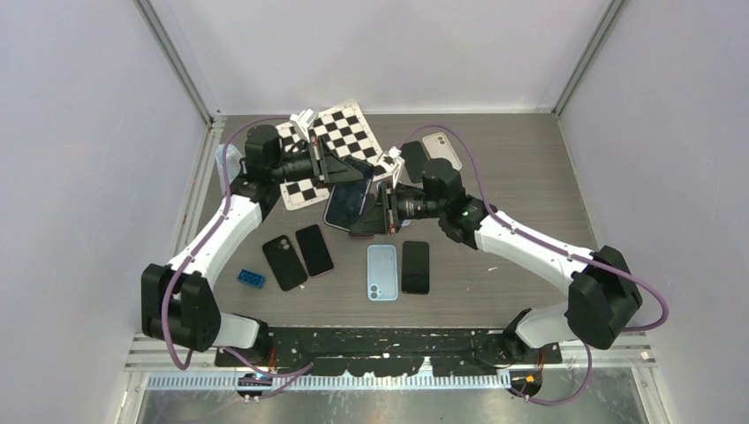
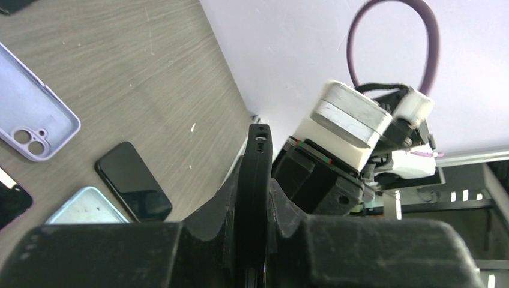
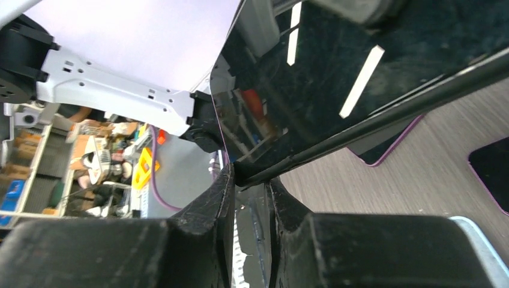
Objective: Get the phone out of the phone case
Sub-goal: Remove the phone case from the phone.
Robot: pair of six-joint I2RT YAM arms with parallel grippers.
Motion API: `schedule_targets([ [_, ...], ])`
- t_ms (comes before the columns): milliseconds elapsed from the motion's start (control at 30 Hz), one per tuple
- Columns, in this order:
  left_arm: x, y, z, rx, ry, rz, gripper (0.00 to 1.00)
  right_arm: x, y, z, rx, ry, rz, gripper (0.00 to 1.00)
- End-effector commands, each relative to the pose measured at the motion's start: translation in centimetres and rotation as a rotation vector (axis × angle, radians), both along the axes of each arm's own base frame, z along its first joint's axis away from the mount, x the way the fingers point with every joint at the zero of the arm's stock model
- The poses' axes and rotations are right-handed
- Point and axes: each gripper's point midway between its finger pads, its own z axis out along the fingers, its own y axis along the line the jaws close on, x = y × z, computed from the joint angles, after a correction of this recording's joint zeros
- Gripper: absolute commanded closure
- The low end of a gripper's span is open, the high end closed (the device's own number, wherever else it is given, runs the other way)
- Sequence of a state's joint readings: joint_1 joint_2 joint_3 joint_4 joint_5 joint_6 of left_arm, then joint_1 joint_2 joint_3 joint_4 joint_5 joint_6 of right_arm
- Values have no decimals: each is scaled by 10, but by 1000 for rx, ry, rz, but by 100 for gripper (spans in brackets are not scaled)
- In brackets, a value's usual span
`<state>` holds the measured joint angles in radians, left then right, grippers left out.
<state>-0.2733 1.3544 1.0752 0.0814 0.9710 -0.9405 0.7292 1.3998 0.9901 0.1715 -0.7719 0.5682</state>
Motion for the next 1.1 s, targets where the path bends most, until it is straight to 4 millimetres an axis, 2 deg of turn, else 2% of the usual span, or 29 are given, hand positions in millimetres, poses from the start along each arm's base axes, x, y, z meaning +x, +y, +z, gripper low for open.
schedule_targets([
  [0, 15, -9, 17, -105, 212, 83, 100, -6, 15, 51, 95, -319, -18, 86],
  [167, 16, -8, 18, -163, 292, 95, 100, 6, 8, 55, 91, -380, -108, 86],
  [433, 22, 0, -1, -113, 332, 160, 100, 10, 9, 59, 95, -453, -122, 86],
  [700, 24, 0, -9, -111, 380, 171, 100, 8, 10, 53, 45, -532, -131, 84],
  [900, 24, 1, -8, -117, 387, 179, 100, 21, 5, 43, -15, -551, -194, 84],
  [1067, 30, 14, -3, -127, 355, 216, 100, 25, -5, 37, -50, -533, -251, 81],
])
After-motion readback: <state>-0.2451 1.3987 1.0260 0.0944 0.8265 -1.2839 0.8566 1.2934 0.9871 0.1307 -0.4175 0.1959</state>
